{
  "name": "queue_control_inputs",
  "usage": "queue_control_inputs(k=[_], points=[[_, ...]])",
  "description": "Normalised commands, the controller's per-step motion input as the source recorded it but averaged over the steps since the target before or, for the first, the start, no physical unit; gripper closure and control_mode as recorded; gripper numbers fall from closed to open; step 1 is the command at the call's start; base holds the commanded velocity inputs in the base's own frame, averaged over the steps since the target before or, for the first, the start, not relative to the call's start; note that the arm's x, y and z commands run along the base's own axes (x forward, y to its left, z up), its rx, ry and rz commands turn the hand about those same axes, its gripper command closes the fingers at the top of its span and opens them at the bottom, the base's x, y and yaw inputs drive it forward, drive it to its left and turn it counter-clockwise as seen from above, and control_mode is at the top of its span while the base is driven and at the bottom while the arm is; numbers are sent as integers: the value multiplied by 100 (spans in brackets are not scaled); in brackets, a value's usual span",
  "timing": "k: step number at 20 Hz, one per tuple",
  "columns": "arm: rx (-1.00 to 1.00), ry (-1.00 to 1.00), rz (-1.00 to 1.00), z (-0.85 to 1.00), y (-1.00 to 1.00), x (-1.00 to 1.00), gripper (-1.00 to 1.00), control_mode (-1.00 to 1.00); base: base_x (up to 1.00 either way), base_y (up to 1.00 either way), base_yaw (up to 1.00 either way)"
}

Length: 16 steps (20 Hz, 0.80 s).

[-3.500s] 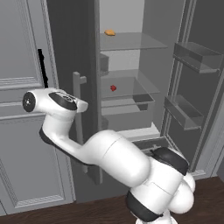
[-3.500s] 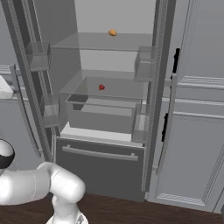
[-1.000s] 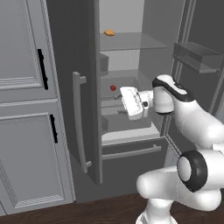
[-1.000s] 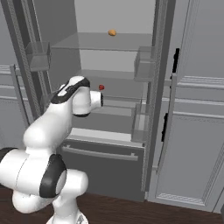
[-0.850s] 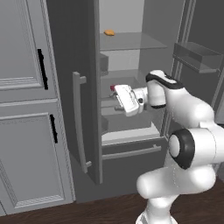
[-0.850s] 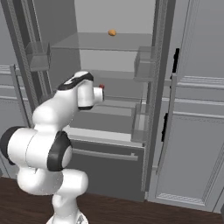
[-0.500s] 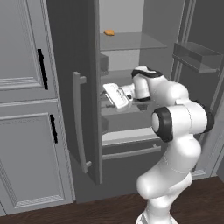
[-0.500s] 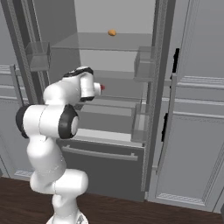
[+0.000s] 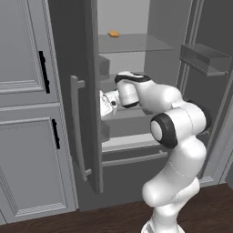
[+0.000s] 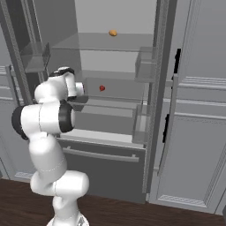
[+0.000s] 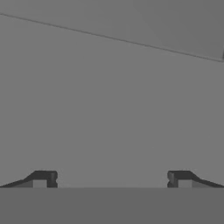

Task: Take the strawberry from the fridge and place it on top of the pancake, located on the dining counter.

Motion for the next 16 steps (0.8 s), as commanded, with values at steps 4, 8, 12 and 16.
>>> queue_control_inputs(k=[4, 8, 12, 16], points=[[-3, 0, -15, 0, 85, -44, -100, -100, 0, 0, 0], [-3, 1, -13, 0, 73, -35, -100, -100, 0, 0, 0], [-1, 1, -11, 0, 28, -13, -100, -100, 0, 0, 0], [5, 6, -17, 3, -85, 0, -100, -100, 0, 0, 0]])
